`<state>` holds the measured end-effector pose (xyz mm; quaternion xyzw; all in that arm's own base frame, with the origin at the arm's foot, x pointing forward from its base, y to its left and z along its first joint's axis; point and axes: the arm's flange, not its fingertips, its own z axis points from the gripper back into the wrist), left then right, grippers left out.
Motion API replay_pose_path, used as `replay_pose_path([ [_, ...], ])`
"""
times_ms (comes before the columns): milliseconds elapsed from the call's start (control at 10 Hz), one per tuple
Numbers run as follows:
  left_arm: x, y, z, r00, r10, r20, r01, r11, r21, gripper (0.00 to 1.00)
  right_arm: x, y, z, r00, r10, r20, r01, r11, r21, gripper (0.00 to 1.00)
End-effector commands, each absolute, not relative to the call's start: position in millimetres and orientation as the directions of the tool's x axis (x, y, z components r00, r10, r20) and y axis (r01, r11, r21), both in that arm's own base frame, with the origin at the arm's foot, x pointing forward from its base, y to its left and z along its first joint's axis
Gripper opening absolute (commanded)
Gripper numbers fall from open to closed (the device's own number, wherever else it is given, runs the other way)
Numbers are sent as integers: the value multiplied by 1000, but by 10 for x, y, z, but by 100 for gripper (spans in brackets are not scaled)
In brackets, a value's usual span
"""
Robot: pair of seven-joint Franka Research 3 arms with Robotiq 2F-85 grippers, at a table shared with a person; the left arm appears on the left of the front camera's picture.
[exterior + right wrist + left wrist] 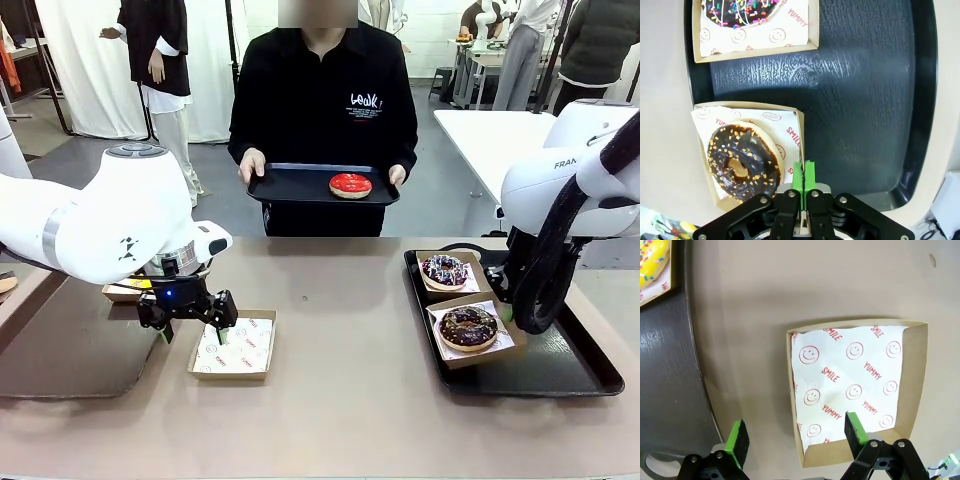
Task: Individually package the donuts and arrange them on the tray.
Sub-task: Place the picked Paper togo box on the Handle tray while simultaneously picking up another Paper togo box from the table with the other hand.
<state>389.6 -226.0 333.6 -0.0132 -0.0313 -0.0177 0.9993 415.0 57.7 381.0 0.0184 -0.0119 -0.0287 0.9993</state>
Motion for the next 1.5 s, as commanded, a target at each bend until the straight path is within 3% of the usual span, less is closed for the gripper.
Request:
replay_pose_path([
  [0,4028,-2285,3249,997,4,71,-4,1000,1,100,4169,570,3843,999,-45,13,45,998,33,1],
  [300,4123,-2244,3203,998,21,60,-21,1000,-4,100,4167,566,3839,999,-40,13,39,999,30,1],
  [400,4148,-2243,3198,998,10,69,-8,1000,-18,56,4166,562,3841,999,-37,10,36,999,26,17],
  [500,4146,-2243,3205,998,9,66,-8,1000,-18,40,4166,560,3844,999,-34,8,34,999,25,61],
  [600,4143,-2238,3216,998,7,67,-5,1000,-19,0,4166,558,3850,999,-34,7,34,999,24,77],
  [700,4139,-2236,3222,998,5,66,-3,1000,-20,0,4166,559,3854,999,-36,5,35,999,25,100],
  [800,4142,-2235,3219,998,3,62,-2,1000,-23,0,4167,558,3856,999,-36,2,36,999,24,100],
  [900,4146,-2234,3225,998,4,57,-3,1000,-26,16,4168,557,3862,999,-39,2,39,999,27,100],
  [1000,4142,-2234,3234,998,5,56,-3,1000,-28,7,4166,552,3866,999,-44,-1,44,999,31,97],
  [1100,4133,-2235,3244,998,6,55,-4,999,-32,0,4156,543,3884,999,-47,-3,47,998,38,100],
  [1400,4130,-2231,3274,998,11,54,-9,999,-44,0,4034,460,4051,998,-59,16,57,995,81,100],
])
